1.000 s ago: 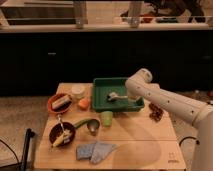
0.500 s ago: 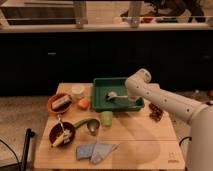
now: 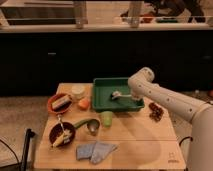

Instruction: Wipe tray with brush

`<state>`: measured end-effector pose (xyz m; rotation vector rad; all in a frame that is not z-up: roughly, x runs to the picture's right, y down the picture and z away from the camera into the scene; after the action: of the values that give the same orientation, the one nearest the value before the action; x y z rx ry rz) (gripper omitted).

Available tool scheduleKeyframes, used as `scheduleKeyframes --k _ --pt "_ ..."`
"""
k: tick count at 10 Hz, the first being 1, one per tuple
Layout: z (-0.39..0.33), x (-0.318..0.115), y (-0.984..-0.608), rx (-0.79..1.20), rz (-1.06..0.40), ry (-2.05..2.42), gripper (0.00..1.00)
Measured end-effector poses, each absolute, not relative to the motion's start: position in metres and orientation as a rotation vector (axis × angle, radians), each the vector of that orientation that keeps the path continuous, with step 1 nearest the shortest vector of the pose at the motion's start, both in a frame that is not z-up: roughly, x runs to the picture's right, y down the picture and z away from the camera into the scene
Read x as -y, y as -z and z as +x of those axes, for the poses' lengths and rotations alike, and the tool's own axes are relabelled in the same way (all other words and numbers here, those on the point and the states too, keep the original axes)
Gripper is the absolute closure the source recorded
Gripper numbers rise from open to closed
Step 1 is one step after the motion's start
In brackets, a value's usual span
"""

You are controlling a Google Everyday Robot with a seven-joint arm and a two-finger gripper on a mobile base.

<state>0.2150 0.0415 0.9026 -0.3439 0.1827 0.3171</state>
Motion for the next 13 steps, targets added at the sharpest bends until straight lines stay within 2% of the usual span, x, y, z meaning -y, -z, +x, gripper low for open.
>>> scheduleKeyframes --k 4,7,10,13 --pt "0.232 -0.019 -0.917 -0.226 -0.334 -0.348 0.99" --pt "0.207 -0.011 -0.93 -0.195 -0.36 -0.292 0.99" --pt "0.185 -0.02 -0.922 -0.124 -0.397 -0.214 0.99" --pt "0.181 -0.038 -0.895 -0.084 -0.403 -0.166 0.99"
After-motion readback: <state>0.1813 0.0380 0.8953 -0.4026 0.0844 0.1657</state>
